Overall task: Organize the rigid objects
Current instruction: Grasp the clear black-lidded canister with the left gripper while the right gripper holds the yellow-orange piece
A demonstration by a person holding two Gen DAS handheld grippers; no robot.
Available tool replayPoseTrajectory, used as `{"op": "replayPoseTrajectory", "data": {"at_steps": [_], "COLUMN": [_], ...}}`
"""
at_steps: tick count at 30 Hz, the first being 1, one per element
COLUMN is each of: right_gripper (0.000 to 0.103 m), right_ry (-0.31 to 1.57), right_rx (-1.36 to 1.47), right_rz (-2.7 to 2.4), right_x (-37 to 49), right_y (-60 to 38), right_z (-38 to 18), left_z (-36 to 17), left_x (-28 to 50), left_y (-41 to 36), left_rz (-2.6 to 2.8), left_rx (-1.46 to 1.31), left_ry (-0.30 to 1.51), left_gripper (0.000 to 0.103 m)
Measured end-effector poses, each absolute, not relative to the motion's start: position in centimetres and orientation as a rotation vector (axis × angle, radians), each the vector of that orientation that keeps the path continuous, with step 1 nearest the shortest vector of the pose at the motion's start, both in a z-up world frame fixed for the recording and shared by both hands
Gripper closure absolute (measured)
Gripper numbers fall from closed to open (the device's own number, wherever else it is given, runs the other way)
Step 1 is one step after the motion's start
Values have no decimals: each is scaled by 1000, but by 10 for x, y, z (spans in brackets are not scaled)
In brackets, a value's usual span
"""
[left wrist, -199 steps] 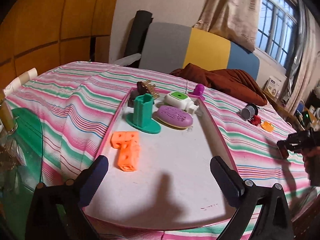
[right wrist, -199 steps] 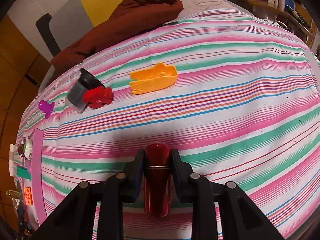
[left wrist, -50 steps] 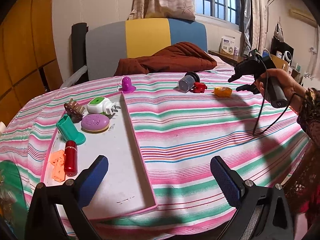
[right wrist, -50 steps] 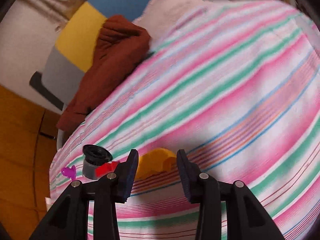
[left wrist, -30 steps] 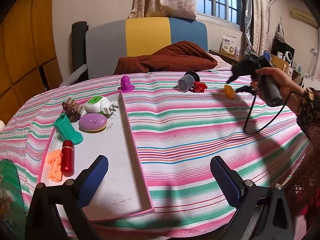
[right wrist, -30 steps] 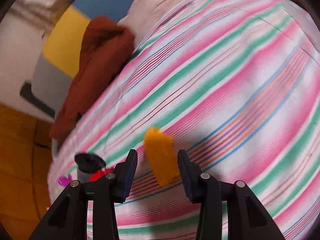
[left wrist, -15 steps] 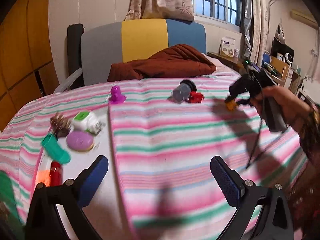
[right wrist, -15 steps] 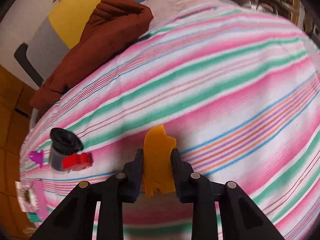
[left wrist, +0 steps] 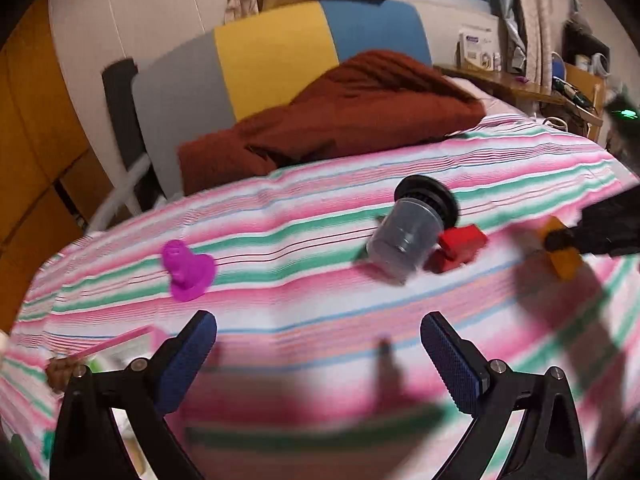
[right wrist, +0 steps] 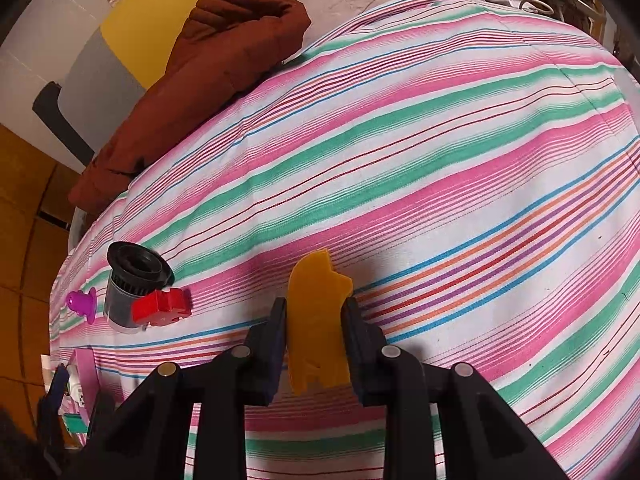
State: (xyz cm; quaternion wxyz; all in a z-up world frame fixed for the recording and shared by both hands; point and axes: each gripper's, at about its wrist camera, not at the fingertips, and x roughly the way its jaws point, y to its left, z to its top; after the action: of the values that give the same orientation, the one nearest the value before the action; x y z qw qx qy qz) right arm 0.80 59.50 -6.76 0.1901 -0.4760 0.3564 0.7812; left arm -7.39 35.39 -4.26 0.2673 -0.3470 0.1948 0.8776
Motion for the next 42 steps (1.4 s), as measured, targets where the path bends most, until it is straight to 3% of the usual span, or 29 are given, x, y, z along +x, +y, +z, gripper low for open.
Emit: {"op": "replayPoseTrajectory", "data": {"at_steps": [7,13,15,16,27,42], "right_gripper": [76,76,76,76,76,76], "right_ry": [1069,1049,1041,1041,1034,1030], "right_rx": [-1327,-1335,-1339,-1340,-1339,-1339], "right_rz": [2184,2188,2190,2190,2200,2211], "right_x": [6,4,3,3,1,1], "right_y": [600,599,599,599,598,600], "right_z": [-72,-72,-72,-72,-73,-74], "left_z": [-63,-68,-69,-69,-62,-28], "left_x": [-97,-98,-95,-93,-64,-32], "left_y": [387,409,412,413,387,316], "left_rz": [2265,2143,2102,2081,2112,2110], "left_rx": [-927,-845,-819,-807,-706,-907], "left_ry": [528,626,631,625,642,395], "left_gripper": [2,31,44,55,59,59]}}
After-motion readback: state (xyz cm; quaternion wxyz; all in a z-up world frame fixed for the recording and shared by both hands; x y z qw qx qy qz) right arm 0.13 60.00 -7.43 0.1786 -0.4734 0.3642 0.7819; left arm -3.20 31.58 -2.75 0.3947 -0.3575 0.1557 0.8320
